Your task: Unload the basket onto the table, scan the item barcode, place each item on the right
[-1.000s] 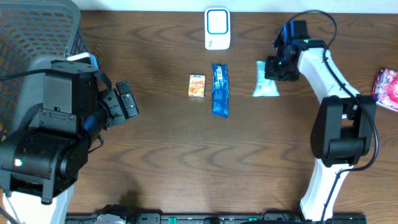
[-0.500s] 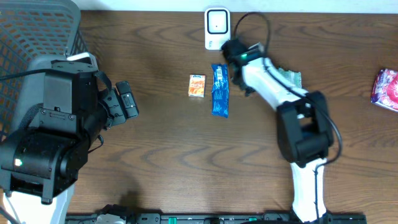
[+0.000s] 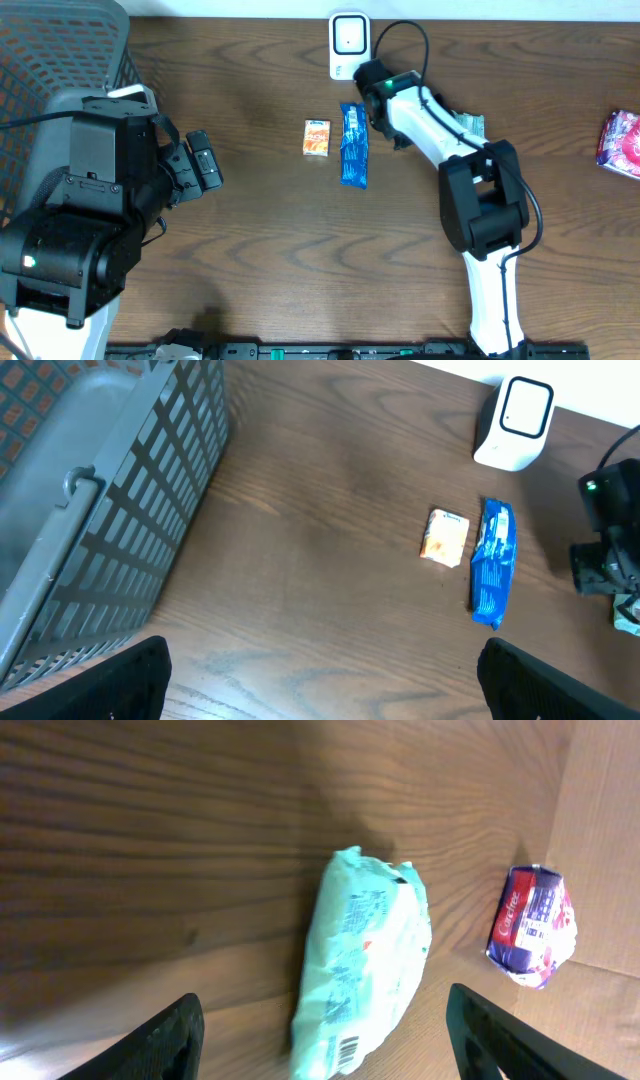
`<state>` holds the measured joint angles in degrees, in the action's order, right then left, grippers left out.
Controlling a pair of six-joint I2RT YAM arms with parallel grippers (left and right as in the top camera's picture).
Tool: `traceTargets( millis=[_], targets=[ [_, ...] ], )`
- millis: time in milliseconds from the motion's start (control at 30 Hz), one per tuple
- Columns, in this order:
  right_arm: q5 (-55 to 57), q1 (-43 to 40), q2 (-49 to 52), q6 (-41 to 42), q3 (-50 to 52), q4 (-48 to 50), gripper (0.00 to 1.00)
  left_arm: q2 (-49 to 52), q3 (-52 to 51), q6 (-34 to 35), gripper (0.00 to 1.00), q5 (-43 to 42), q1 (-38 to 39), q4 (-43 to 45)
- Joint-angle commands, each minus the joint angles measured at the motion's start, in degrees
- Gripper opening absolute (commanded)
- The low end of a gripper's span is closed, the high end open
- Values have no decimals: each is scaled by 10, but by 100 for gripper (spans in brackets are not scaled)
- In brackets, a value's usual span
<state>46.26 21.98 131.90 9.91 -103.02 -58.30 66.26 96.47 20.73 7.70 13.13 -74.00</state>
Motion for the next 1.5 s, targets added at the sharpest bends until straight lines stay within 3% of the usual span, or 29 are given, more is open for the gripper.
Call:
traceTargets(
  millis=[0,200,367,400,433,500,567,733,900,1200,1333,1400,1467],
  targets=[
    [-42,-48,-15,-6,1,11,71,0,2,-7,98,7,-3,-2],
    [-231,-123,-15,-52,4,43,65,0,2,-7,98,7,-3,-2],
    [-235,-144,-15,-59,29,79,64,0,2,-7,98,7,-3,-2],
    [-235,-144,-15,-59,35,87,58,0,2,-7,98,7,-3,-2],
    [-241,-144,-15,-59,42,91,40,0,2,-7,98,7,-3,-2],
    [-267,-144,-15,-57,47,93,17,0,2,-7,98,7,-3,-2],
    [-319,-144,-15,-55,47,93,1,0,2,-7,98,7,-3,-2],
    [-460,-145,-23,-40,17,70,1,0,2,-7,98,7,-3,-2],
    [-686,-162,-32,-35,-28,46,1,0,2,-7,98,7,-3,-2],
    [-1098,-233,20,-26,-1,113,1,0,2,-7,98,7,-3,-2],
    [-1149,-270,64,-22,5,133,4,0,2,-7,98,7,-3,-2],
    [-1113,-291,68,-22,5,126,22,0,2,-7,98,7,-3,-2],
    [-1053,-305,66,-8,5,116,29,0,2,-7,98,7,-3,-2]
  ],
)
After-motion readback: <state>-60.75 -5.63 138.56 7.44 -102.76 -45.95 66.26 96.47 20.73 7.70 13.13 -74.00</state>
